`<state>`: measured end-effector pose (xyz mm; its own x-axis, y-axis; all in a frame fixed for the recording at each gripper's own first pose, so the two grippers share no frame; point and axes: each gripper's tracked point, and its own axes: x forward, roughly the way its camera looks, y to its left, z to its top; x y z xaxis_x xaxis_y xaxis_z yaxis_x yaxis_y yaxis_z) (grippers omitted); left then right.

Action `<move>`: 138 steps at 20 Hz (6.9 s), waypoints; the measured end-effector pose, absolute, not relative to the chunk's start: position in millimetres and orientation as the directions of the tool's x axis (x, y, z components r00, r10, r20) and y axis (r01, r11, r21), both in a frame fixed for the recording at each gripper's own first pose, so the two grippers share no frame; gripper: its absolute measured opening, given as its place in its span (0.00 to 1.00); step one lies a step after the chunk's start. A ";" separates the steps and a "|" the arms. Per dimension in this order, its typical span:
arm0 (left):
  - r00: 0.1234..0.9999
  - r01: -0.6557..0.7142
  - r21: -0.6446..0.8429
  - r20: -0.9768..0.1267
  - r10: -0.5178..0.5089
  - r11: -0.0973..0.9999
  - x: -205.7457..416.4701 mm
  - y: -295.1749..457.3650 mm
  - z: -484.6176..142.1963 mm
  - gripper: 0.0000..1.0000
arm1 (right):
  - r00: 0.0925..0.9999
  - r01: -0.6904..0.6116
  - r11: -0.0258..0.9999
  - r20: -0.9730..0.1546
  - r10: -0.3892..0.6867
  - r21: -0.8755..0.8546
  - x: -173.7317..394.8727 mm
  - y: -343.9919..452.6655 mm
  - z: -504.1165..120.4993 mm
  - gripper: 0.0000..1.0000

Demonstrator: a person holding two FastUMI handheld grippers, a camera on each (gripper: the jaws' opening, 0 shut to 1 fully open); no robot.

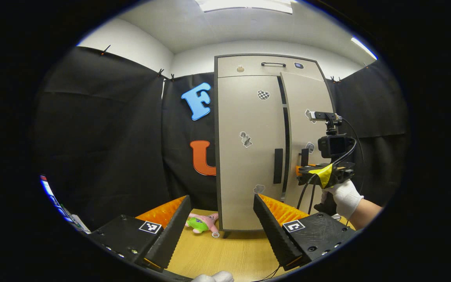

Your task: Open the right door of the double-door shoe cabinet with the right hand, and open the left door with the left hand.

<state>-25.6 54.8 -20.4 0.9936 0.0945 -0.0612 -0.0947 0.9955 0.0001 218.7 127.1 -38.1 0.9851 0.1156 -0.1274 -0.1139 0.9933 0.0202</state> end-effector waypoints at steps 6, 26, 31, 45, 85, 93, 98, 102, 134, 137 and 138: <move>0.997 -0.051 0.004 -0.049 0.051 0.999 -34.7 42.7 -19.0 0.96 | 0.984 -0.119 0.993 -0.130 0.121 0.023 182.6 107.5 -41.1 0.26; 0.998 0.065 -0.009 -0.024 -0.065 0.998 -34.7 -34.5 -13.3 0.96 | 0.988 -0.051 0.997 -0.146 0.058 0.054 89.2 -18.7 -52.2 0.14; 0.998 0.067 -0.006 -0.021 -0.067 0.998 -33.0 -64.2 -7.6 0.96 | 0.988 -0.055 0.997 -0.141 0.062 0.051 85.1 -59.0 -54.2 0.05; 0.999 0.016 0.002 -0.050 -0.016 1.000 -36.7 -114.6 -6.4 0.96 | 0.978 -0.132 0.989 -0.151 0.141 0.071 94.9 -111.5 -56.7 0.04; 0.985 0.165 -0.004 -0.047 -0.165 0.986 201.8 -100.6 -49.2 0.96 | 0.984 0.140 0.989 -0.114 -0.135 0.044 -48.7 -41.6 -30.8 0.92; 0.990 0.131 -0.018 -0.052 -0.132 0.991 273.3 -105.7 -59.0 0.96 | 0.960 0.230 0.973 -0.166 -0.224 0.019 -47.9 -69.0 -46.2 0.92; 0.991 0.123 -0.004 -0.044 -0.123 0.992 283.6 -104.6 -59.9 0.73 | 0.958 0.249 0.968 -0.152 -0.245 0.012 -49.8 -81.8 -43.6 0.92; 0.989 0.143 0.019 -0.039 -0.143 0.989 283.0 -107.6 -61.6 0.51 | 0.958 0.244 0.970 -0.158 -0.240 0.011 -46.8 -84.2 -47.4 0.92; 0.989 0.137 -0.041 -0.060 -0.139 0.990 175.4 -47.6 -55.0 0.04 | 0.990 -0.022 0.999 -0.142 0.025 0.023 -67.3 -12.5 -48.3 0.92; 0.992 0.108 -0.023 -0.057 -0.110 0.994 155.7 -19.6 -56.5 0.04 | 0.989 -0.052 0.998 -0.138 0.055 0.025 -68.9 0.6 -48.8 0.90; 0.993 0.102 -0.024 -0.060 -0.104 0.994 150.5 -11.5 -57.5 0.04 | 0.988 -0.064 0.998 -0.140 0.067 0.027 -68.2 5.6 -49.8 0.92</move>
<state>150.5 -11.5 -57.5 0.9928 -0.1037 -0.0596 0.1025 0.9945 -0.0238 -68.2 5.6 -49.8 0.9879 0.0671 -0.1397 -0.0640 0.9976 0.0266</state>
